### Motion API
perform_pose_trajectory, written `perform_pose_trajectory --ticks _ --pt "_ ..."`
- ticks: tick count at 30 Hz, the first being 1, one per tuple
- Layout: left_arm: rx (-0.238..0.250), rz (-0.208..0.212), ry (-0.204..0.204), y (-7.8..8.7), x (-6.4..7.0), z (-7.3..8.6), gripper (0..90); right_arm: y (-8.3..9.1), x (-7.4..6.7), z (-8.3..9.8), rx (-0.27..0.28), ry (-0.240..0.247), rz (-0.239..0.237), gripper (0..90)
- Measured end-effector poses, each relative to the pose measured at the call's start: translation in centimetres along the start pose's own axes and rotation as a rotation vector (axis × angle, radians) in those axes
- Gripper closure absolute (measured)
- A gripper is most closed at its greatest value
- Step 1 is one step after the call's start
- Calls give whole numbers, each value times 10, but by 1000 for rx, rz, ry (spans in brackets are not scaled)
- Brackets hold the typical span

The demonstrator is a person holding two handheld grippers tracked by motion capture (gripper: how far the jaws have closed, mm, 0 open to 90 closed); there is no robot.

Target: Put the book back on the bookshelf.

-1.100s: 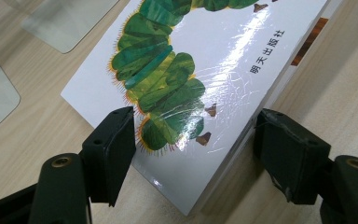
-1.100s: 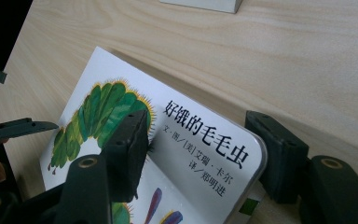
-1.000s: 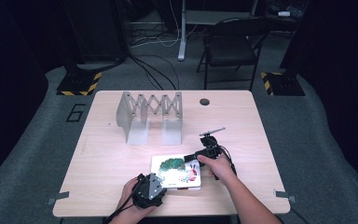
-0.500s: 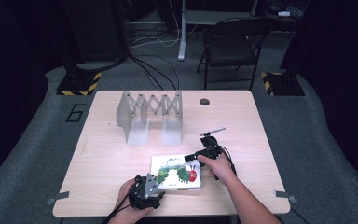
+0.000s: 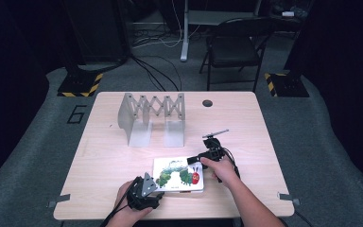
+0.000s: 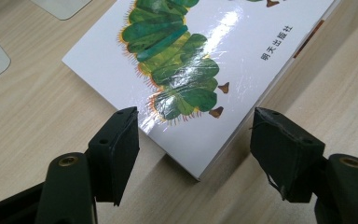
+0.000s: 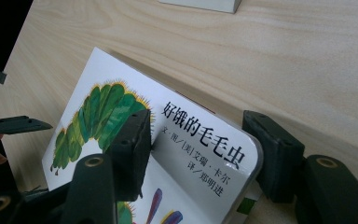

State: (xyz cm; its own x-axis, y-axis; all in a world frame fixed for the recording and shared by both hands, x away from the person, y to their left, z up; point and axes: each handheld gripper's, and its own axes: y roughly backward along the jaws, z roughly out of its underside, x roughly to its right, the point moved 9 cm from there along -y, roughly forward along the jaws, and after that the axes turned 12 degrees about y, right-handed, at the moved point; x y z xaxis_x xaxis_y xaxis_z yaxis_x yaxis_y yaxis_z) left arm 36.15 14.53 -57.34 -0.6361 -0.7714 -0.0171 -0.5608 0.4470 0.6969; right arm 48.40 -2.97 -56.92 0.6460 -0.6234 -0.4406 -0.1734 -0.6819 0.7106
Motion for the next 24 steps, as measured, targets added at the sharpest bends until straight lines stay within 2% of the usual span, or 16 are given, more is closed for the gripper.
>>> perform_pose_trajectory --ticks 5,7,14,17,21,24 --pt "17 9 37 5 -5 -7 325 0 0 0 3 7 0 433" --pt "18 0 30 6 -7 -8 325 0 0 0 3 7 0 433" --pt "17 -3 49 3 -13 -17 329 0 0 0 7 -1 2 433" --pt "16 -5 79 1 -17 -20 329 0 0 0 1 1 -1 434" --pt "4 4 100 -5 -20 -19 327 0 0 0 1 3 -1 434" --pt "21 38 135 -7 -21 -16 323 0 0 0 7 0 2 435"
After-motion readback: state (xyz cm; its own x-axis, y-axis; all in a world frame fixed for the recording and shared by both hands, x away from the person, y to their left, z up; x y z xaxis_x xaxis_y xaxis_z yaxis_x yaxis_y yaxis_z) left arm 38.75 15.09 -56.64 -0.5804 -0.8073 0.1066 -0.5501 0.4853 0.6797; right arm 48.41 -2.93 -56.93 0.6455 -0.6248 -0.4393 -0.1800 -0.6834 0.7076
